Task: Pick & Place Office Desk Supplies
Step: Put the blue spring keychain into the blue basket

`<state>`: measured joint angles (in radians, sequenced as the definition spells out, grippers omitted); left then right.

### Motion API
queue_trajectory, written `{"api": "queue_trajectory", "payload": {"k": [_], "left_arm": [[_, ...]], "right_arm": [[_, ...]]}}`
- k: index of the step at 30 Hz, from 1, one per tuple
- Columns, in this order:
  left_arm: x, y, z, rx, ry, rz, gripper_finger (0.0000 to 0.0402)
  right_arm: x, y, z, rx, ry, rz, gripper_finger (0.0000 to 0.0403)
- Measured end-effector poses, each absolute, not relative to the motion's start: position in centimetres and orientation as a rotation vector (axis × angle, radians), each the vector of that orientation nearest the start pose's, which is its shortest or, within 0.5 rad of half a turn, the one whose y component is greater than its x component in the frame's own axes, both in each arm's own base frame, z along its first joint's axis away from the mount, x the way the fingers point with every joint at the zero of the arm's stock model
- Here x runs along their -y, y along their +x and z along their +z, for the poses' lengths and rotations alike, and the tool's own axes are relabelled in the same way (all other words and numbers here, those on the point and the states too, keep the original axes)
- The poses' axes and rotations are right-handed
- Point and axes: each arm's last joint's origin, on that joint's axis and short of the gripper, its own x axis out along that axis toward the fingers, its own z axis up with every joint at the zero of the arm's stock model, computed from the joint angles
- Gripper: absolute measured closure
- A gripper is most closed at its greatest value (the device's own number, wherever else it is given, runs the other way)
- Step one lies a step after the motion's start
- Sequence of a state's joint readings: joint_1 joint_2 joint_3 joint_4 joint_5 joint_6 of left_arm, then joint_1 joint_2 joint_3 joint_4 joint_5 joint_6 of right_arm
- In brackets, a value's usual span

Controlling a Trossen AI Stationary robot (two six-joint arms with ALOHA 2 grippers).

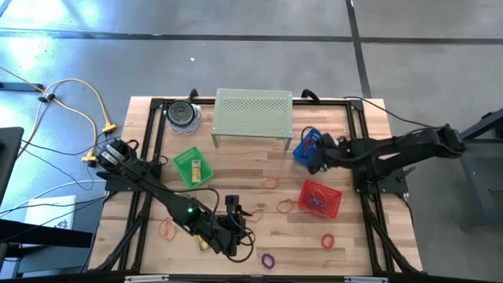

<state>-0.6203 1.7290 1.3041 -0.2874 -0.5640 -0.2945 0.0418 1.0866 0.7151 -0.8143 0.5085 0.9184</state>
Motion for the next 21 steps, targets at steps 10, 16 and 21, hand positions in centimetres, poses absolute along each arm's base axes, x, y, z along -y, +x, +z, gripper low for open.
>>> {"api": "queue_trajectory", "payload": {"k": [10,16,21], "left_arm": [[20.8,31.7,25.7,-0.597,0.119,0.034,0.0149],[20.7,31.6,25.6,-0.612,0.119,0.04,0.0149],[20.7,31.6,25.6,-0.613,0.119,0.04,0.0149]], "right_arm": [[3.5,18.1,21.5,-0.936,0.526,-0.883,0.0387],[3.4,18.3,21.4,-0.971,0.524,-0.838,0.0325],[3.4,18.3,21.3,-0.973,0.528,-0.833,0.0243]]}}
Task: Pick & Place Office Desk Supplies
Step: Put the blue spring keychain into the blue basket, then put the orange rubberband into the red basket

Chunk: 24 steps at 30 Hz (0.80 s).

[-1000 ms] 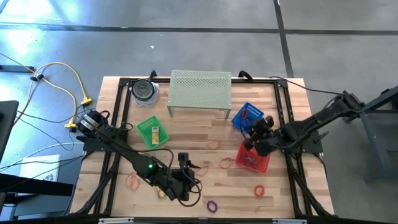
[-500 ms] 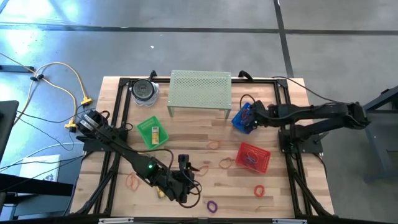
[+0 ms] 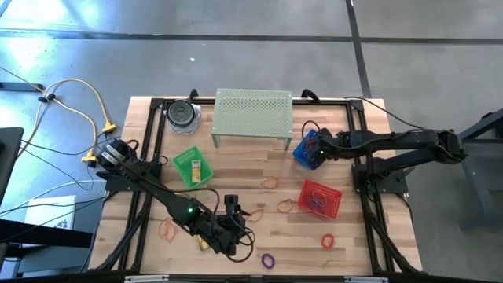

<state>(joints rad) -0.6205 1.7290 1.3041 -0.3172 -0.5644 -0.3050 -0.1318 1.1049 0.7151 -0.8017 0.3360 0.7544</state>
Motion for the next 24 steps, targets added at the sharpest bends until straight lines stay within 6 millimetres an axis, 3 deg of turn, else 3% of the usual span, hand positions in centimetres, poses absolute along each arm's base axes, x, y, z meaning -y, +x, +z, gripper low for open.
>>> {"api": "queue_trajectory", "payload": {"k": [5,10,14,17,24], "left_arm": [[20.7,31.6,25.5,-0.613,0.119,0.041,0.0149],[20.6,31.5,25.5,-0.624,0.13,0.042,0.0149],[20.6,31.5,25.4,-0.63,0.135,0.043,0.0149],[20.6,31.5,25.4,-0.632,0.132,0.043,0.0149],[20.8,31.3,25.3,-0.64,0.126,0.028,0.0149]], "right_arm": [[3.5,18.6,21.5,-0.929,0.551,-0.85,0.0191],[3.2,19.8,22.1,-0.864,0.562,-0.662,0.0184],[1.6,21.5,23.1,-0.777,0.475,-0.335,0.0192],[-0.3,22.4,23.9,-0.705,0.307,-0.131,0.0198],[-3.0,23.6,24.4,-0.569,0.134,-0.076,0.0206]]}}
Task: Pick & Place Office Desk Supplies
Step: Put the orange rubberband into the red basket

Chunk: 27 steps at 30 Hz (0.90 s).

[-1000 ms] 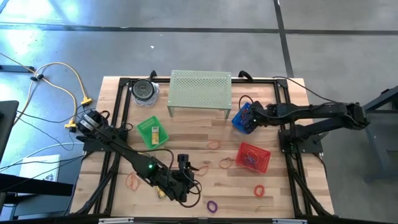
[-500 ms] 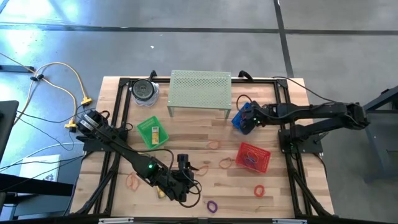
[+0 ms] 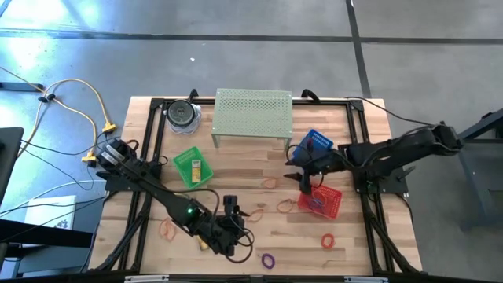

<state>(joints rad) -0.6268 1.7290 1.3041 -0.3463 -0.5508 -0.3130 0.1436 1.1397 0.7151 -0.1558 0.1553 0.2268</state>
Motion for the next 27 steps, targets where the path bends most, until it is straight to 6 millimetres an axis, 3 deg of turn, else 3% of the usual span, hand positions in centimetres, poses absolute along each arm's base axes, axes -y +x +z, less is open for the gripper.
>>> {"api": "queue_trajectory", "payload": {"k": [7,18,27], "left_arm": [[20.9,31.2,25.3,-0.652,0.132,0.023,0.0149],[20.9,31.1,25.2,-0.661,0.139,0.024,0.0149],[20.9,31.1,25.2,-0.66,0.139,0.024,0.0149]], "right_arm": [[-4.6,25.7,21.4,-0.66,-0.148,0.097,0.0206],[-5.3,28.5,15.5,-0.805,-0.187,0.086,0.0206],[-5.4,29.3,13.3,-0.838,-0.181,0.082,0.0206]]}}
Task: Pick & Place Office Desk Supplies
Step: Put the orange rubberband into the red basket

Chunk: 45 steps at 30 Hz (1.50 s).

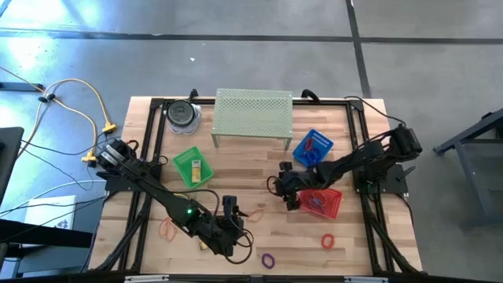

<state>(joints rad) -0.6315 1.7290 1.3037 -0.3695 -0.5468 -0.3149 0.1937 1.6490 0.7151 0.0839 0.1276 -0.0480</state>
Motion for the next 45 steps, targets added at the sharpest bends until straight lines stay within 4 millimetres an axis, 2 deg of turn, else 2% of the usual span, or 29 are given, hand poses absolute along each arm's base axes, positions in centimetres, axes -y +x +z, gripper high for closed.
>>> {"api": "queue_trajectory", "payload": {"k": [6,11,20,29,32,39,45], "left_arm": [[20.9,31.1,25.2,-0.661,0.139,0.024,0.0149],[20.9,31.1,25.2,-0.661,0.14,0.024,0.0149],[20.9,31.1,25.2,-0.661,0.139,0.024,0.0149],[20.9,31.1,25.2,-0.661,0.139,0.025,0.0149],[20.9,31.1,25.1,-0.661,0.139,0.025,0.0149],[20.8,31.1,25.1,-0.668,0.14,0.027,0.0149],[20.8,31.1,25.0,-0.673,0.141,0.028,0.0149]], "right_arm": [[-4.4,29.8,13.4,-0.803,-0.076,0.018,0.0206],[-3.4,30.1,13.5,-0.801,0.012,0.035,0.0206],[-3.6,30.5,13.9,-0.76,0.013,0.041,0.0206],[-3.5,31.8,15.9,-0.825,-0.011,-0.021,0.0206],[-3.2,32.2,15.5,-0.879,0.005,-0.041,0.0206],[-2.1,32.5,12.6,-1.026,0.025,-0.095,0.0206],[-1.3,32.7,12.4,-1.028,0.029,-0.13,0.0206]]}}
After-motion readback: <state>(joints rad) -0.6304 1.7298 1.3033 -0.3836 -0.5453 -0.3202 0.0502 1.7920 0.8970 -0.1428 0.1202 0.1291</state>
